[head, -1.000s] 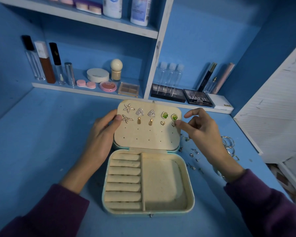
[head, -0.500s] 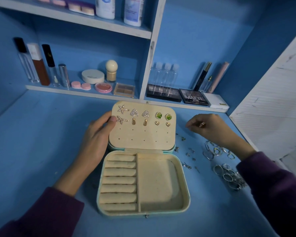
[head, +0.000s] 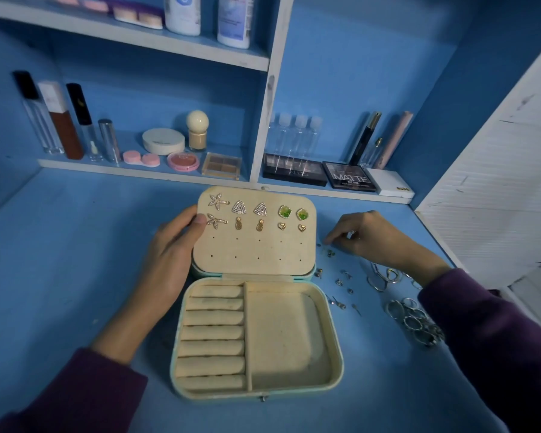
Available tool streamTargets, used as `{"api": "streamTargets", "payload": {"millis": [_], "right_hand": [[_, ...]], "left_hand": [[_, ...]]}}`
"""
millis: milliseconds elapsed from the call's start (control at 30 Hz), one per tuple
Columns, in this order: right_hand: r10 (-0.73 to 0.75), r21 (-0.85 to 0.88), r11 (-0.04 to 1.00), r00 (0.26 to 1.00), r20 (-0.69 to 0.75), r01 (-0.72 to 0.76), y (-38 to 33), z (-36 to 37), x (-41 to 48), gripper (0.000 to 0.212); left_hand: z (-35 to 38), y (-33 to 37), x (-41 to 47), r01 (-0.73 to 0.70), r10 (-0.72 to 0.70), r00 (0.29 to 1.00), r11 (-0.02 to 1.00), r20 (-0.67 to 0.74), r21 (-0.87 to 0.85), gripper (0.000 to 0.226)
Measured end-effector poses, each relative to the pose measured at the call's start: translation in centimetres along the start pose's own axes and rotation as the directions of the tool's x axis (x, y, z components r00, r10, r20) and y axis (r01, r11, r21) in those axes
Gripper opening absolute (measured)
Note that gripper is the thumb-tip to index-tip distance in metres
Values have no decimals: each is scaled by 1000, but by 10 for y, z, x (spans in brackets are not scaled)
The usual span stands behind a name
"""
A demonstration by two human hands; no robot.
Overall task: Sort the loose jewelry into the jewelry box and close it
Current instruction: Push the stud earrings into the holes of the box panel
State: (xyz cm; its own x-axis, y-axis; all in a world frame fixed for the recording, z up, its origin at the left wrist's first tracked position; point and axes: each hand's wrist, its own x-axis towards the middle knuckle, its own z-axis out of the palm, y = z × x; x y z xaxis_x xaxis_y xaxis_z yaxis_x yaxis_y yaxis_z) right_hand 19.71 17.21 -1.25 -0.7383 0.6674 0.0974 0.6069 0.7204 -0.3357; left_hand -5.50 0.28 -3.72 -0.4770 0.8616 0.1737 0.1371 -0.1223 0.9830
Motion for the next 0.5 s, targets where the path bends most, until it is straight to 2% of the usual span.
{"api": "streamTargets", "payload": {"millis": [200, 333, 500], "right_hand": [[0, 0, 1000, 1000, -10, 0, 2, 1, 1, 23], [-23, -32, 999, 1000, -12, 22, 2, 2, 0, 21], [-27, -60, 998, 999, -23, 26, 2, 2, -1, 23]], "left_hand": [[-1, -1, 1, -2, 2, 1000, 1000, 10, -3, 23], [2, 1, 0, -29, 29, 1000, 999, 2, -38, 34], [1, 2, 0, -33, 32, 999, 999, -8, -19, 33]]}}
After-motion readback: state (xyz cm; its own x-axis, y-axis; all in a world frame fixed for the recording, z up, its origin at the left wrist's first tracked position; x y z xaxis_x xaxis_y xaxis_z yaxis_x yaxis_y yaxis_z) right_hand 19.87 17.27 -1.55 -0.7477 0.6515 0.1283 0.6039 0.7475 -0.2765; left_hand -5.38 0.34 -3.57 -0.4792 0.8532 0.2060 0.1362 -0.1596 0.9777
